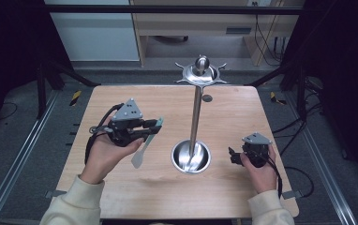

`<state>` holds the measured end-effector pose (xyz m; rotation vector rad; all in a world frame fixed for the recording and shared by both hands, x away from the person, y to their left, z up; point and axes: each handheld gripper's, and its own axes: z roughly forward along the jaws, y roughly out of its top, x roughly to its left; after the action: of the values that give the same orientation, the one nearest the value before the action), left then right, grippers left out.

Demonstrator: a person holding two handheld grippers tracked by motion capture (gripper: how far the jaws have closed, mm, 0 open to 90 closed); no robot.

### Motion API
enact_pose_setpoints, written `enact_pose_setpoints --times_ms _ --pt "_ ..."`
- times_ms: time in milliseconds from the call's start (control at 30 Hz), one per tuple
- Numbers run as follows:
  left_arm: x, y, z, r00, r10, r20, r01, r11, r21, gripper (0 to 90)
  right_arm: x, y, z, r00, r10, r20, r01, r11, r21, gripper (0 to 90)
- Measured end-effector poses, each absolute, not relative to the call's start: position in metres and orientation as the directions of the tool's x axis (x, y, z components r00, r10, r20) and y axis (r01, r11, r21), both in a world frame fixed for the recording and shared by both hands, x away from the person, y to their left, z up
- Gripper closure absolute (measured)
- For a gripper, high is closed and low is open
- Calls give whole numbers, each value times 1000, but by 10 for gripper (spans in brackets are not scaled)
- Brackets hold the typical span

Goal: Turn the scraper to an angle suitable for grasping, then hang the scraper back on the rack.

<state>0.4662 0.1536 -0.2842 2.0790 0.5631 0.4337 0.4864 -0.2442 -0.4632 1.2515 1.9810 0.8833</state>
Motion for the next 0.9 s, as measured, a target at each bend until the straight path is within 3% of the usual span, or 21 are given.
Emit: enact_pose_setpoints --times_ms 900 --pt "464 144 -240 814 571 107 142 -374 917 743 486 -245 -463 -355 923 -146 507 322 800 94"
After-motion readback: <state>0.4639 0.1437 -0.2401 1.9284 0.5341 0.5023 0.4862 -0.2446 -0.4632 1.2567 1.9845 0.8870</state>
